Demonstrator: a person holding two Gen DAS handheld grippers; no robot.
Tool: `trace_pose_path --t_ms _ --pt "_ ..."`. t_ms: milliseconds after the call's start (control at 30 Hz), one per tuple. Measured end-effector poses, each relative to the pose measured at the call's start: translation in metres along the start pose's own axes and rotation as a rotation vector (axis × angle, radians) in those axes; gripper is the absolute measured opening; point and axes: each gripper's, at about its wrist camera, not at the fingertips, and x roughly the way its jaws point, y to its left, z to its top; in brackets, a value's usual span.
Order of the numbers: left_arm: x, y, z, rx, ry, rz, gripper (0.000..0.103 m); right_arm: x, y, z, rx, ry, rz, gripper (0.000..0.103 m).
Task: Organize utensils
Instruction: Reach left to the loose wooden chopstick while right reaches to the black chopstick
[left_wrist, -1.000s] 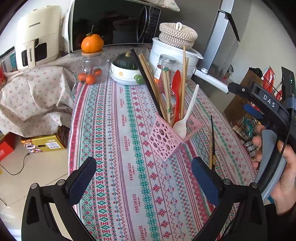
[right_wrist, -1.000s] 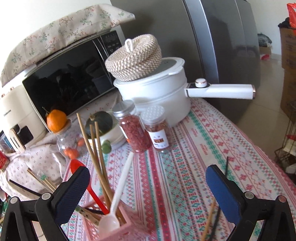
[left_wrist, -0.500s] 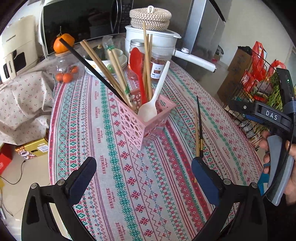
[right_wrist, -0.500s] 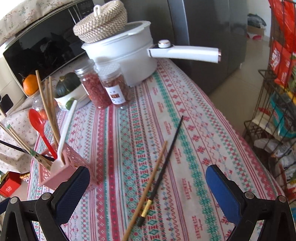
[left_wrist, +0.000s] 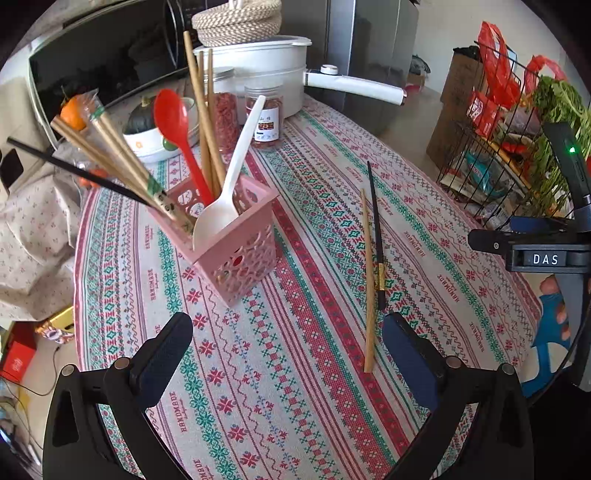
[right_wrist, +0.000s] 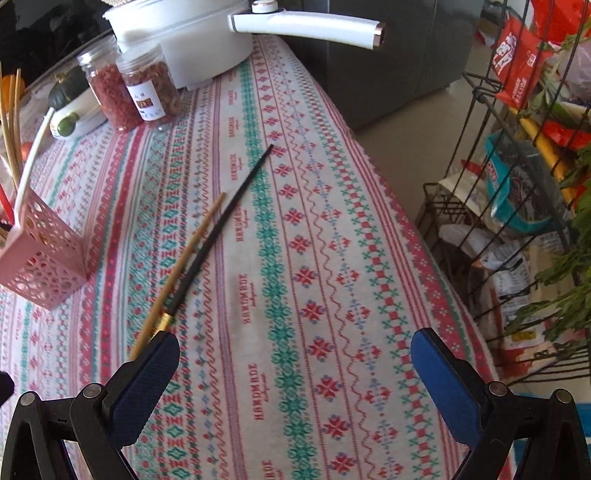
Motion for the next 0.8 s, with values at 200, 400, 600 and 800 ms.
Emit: trace_pose_path --t_ms 200,400,600,800 --pt "0.027 -0.027 0.019 0.049 0.094 -0.018 0.103 0.008 -0.014 0.001 -0.005 0.043 -0.013 0.103" --pt "0.058 -0.054 0.038 0.087 0.165 0.033 0.102 0.019 -0.025 0.007 -0.002 0.081 -0.071 0.103" --pt "0.091 -0.064 0.068 0.049 0.202 0.027 0.058 0.029 -0.034 0.013 0.005 0.111 -0.085 0.103" --pt "0.128 -0.061 0.086 -0.035 0.240 -0.059 0.028 0.037 -0.041 0.020 0.053 0.143 -0.057 0.103"
